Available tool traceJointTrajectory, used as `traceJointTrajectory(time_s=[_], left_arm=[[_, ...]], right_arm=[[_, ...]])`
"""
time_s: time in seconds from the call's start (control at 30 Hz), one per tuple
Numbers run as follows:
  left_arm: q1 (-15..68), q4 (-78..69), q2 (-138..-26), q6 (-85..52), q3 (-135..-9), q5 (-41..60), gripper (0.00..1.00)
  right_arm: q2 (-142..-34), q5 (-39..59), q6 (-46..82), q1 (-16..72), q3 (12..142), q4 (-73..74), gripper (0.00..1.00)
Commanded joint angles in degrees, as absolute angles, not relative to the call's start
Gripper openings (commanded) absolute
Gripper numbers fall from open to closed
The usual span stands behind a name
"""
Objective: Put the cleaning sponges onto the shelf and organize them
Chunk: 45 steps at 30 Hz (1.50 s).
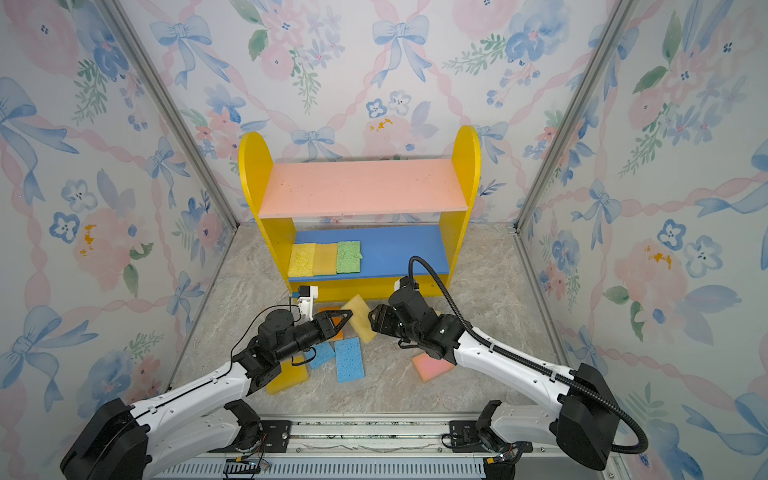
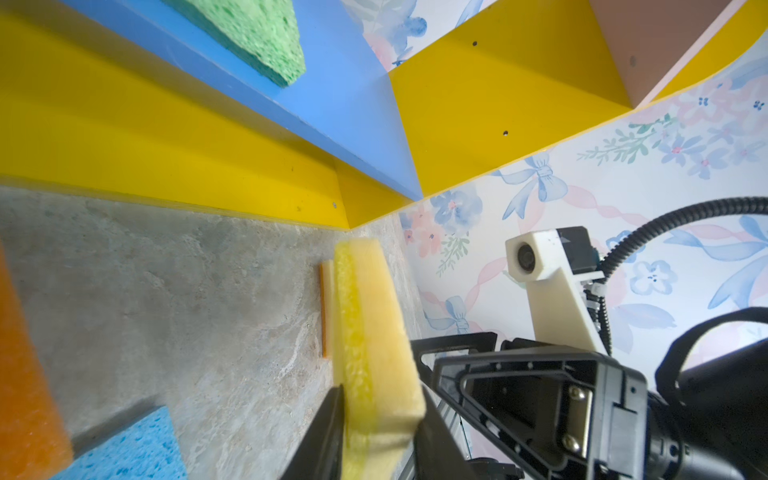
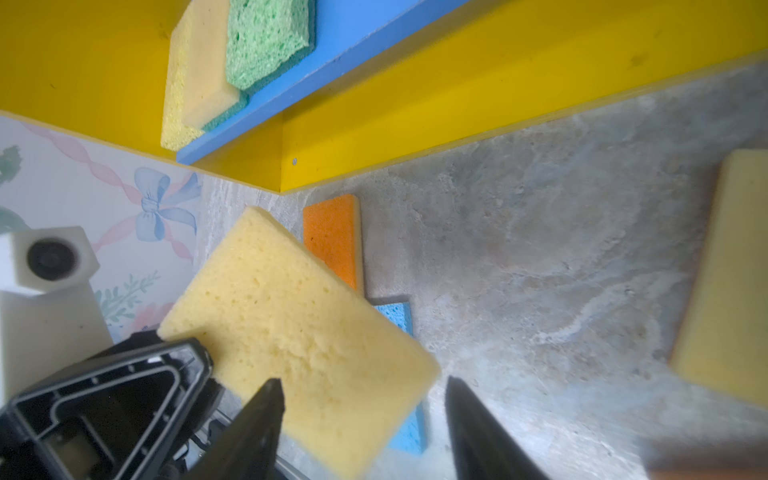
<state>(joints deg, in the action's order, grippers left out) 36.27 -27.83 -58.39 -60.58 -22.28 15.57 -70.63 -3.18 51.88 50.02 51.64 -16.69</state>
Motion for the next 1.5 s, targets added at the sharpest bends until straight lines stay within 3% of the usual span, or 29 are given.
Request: traceJointTrajectory(time_s=[0.0,0.07,0.17,0.4,0.67,1.1,1.3,1.47], left_arm=[[33.18,-21.33,-60.38,-52.45,-27.56,22.54,0.28],[31.77,-13.76,-61.80,-46.45,-31.43,25.01,0.24],[30.40,-5.24,-62.92,-40.11,-35.99,26.38,0.15],[26.94,-3.53,-64.41,-39.62,-38.67,34.58,0.10],[26.10,-3.70,-63.34,-44.23,-42.77,35.75,0.07],[24.74,-16.98,-61.09,-55.79,-42.23,42.15,0.06],[24.77,-18.26,-61.08,-56.69,-41.44,41.84,0.06],[24.32,-18.94,-61.17,-56.85,-40.74,41.60,0.06]], right_arm=[[-66.26,-4.92,41.28,48.11,54.27,-23.77,0.86],[-64.41,-2.70,37.14,45.42,54.66,-26.51,0.99],[-61.87,5.44,32.48,39.89,54.33,-27.49,0.97],[-62.01,24.41,26.76,37.92,55.25,-24.89,0.97],[-62.83,22.23,26.69,40.69,56.77,-25.04,0.97],[-63.72,34.04,29.93,40.00,54.53,-16.00,1.00],[-63.71,36.15,34.02,39.51,51.46,-8.97,0.90],[-64.87,36.24,35.42,39.47,50.54,-7.16,0.76]])
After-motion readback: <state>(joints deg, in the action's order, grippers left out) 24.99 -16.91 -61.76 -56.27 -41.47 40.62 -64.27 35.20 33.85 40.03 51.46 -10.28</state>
